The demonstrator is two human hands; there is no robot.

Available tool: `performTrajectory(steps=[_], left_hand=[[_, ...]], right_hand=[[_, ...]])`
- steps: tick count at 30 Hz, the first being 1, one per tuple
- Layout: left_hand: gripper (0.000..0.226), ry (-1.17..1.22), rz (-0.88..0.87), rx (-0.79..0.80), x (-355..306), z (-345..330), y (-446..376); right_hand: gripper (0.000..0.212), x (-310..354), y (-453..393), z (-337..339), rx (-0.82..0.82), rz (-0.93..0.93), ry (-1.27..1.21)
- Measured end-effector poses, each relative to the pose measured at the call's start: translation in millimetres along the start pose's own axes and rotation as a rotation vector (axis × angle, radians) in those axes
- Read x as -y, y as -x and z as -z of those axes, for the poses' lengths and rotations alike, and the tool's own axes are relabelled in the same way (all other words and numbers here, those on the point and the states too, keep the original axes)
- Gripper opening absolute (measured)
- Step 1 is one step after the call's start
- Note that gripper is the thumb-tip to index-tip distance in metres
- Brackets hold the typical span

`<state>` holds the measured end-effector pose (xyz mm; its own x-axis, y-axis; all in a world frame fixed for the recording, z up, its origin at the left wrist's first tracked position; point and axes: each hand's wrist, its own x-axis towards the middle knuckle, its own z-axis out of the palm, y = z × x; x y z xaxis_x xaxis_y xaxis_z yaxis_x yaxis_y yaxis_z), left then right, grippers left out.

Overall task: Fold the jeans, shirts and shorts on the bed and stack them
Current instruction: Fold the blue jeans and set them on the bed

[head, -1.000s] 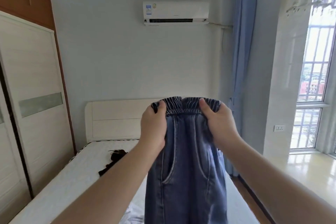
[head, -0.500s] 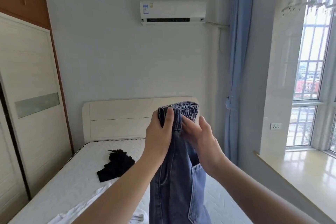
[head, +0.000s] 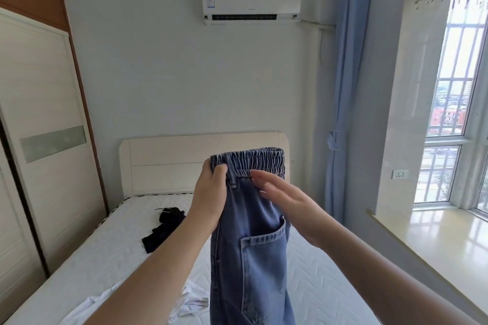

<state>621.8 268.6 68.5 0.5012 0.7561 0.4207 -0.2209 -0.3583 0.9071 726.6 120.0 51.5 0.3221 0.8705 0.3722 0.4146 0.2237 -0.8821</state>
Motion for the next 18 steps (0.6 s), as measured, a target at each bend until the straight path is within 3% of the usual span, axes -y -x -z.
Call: performTrajectory(steps=[3, 5, 7, 8, 10, 15, 18], left_hand=[[0.02, -0.013, -0.028, 0.013, 5, 8, 2], [0.024, -0.02, -0.063, 0.053, 6, 12, 4], [0.024, -0.02, -0.086, 0.106, 5, 14, 7], [0.023, -0.023, -0.092, 0.137, 4, 14, 9], [0.022, -0.033, -0.112, 0.188, 3, 14, 13], [0.028, -0.087, -0.17, 0.325, 5, 19, 15], [0.058, -0.092, -0.205, 0.51, 9, 29, 13]], right_hand=[[0.027, -10, 1, 8, -0.465, 0.152, 0.151], [0.044, -18, -1, 21, -0.629, 0.106, 0.111], [0.077, -29, -4, 31, -0.48, -0.033, 0.023], [0.079, -35, -6, 33, -0.365, -0.08, -0.045], [0.059, -44, -9, 35, -0.225, -0.128, -0.147], [0.042, -55, -11, 41, -0.352, -0.102, -0.3], [0.04, -58, -11, 43, -0.421, -0.077, -0.29]])
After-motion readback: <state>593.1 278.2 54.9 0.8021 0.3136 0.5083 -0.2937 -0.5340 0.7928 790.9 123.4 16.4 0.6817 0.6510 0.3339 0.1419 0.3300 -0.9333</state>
